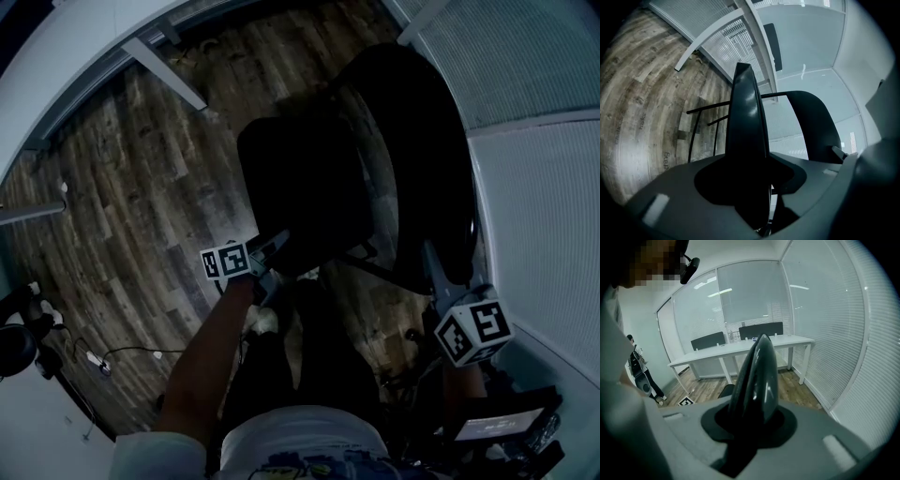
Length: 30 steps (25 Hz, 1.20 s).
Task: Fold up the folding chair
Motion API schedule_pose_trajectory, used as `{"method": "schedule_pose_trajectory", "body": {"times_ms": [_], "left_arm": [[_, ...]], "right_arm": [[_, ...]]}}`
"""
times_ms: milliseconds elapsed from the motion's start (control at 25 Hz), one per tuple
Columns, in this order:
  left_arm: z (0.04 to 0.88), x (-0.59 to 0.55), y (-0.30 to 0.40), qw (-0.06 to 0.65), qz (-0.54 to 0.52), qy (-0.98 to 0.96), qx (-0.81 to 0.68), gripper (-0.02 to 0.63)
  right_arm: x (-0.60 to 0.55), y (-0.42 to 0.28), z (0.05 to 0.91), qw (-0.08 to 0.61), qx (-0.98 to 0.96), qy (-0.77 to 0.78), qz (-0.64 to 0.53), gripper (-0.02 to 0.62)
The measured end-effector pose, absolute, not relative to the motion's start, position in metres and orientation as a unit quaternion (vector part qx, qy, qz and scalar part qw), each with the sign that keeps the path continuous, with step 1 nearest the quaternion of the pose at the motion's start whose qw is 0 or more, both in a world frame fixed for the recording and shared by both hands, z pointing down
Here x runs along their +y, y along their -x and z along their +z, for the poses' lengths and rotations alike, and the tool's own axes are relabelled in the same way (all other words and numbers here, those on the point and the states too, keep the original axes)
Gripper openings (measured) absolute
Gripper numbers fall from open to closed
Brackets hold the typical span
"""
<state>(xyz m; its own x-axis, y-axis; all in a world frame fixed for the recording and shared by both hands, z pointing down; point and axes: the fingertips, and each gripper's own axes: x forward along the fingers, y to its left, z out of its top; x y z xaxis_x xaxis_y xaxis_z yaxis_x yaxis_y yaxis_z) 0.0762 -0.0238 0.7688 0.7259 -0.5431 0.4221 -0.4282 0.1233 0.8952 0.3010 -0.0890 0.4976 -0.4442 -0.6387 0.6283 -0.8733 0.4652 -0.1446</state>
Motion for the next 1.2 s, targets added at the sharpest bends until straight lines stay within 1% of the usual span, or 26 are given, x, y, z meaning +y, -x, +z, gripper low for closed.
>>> {"method": "schedule_pose_trajectory", "body": {"times_ms": [240,800,1200], "left_arm": [[0.738,-0.033,-0.106,0.654,-0.030,-0.664,-0.361,0.190],[0.691,-0.046,-0.163,0.654,0.015,-0.685,-0.320,0.172],[0.664,-0.060,-0.203,0.643,0.034,-0.705,-0.297,0.158]], "right_arm": [[-0.090,-0.306,0.483,0.248,-0.818,-0.466,0.228,0.072],[-0.084,-0.295,0.468,0.269,-0.818,-0.467,0.201,0.072],[-0.082,-0.289,0.458,0.257,-0.817,-0.474,0.203,0.074]]}}
